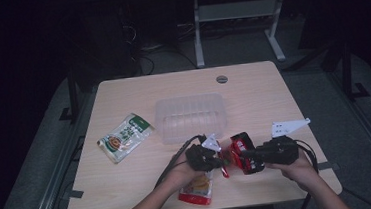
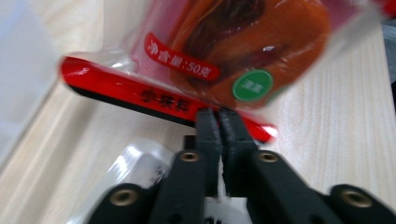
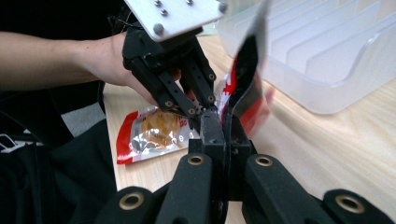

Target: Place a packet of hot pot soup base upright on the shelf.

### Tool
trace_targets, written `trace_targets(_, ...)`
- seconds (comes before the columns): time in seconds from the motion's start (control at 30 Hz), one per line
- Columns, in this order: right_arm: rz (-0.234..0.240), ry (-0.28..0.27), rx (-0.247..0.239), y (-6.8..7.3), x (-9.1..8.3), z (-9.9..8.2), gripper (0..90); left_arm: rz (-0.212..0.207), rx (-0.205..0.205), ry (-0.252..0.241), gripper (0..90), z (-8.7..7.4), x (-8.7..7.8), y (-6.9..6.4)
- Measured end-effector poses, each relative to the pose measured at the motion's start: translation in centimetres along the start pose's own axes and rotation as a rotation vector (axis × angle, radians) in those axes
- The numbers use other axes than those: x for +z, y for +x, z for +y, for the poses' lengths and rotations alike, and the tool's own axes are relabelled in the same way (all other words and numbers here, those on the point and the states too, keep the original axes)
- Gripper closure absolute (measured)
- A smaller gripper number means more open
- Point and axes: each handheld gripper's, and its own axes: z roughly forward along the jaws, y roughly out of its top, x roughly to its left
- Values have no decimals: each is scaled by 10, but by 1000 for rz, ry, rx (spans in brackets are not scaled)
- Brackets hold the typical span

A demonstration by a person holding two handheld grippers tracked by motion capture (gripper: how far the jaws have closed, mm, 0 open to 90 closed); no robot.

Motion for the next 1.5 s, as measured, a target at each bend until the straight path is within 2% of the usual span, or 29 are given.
trace_targets(0.07,-1,-9,6,0,-2,1,900,2,-11,-19,822,-1,-7,-1)
trace_targets(0.33,6,-10,-27,5,-1,9,900,25,-23,-45,681,-14,-44,-1)
trace_targets(0.53,14,-17,-54,9,-1,17,900,55,-48,-59,582,-34,-70,-4)
trace_targets(0.73,18,-14,-81,11,1,28,900,87,-94,-65,481,-58,-92,-4)
trace_targets(0.83,20,-12,-93,11,4,32,900,95,-123,-68,435,-70,-100,-5)
trace_targets(0.97,24,-8,-105,12,7,39,900,114,-137,-70,385,-85,-110,-8)
trace_targets(1.13,25,-27,-125,13,11,52,900,142,-153,-77,330,-103,-122,-10)
trace_targets(1.23,24,-36,-130,12,13,61,900,156,-183,-90,297,-112,-128,-13)
trace_targets(1.37,16,-46,-147,9,17,72,900,180,-192,-79,238,-124,-133,-15)
trace_targets(1.5,-4,-60,-156,4,19,84,900,186,-205,-72,195,-129,-135,-14)
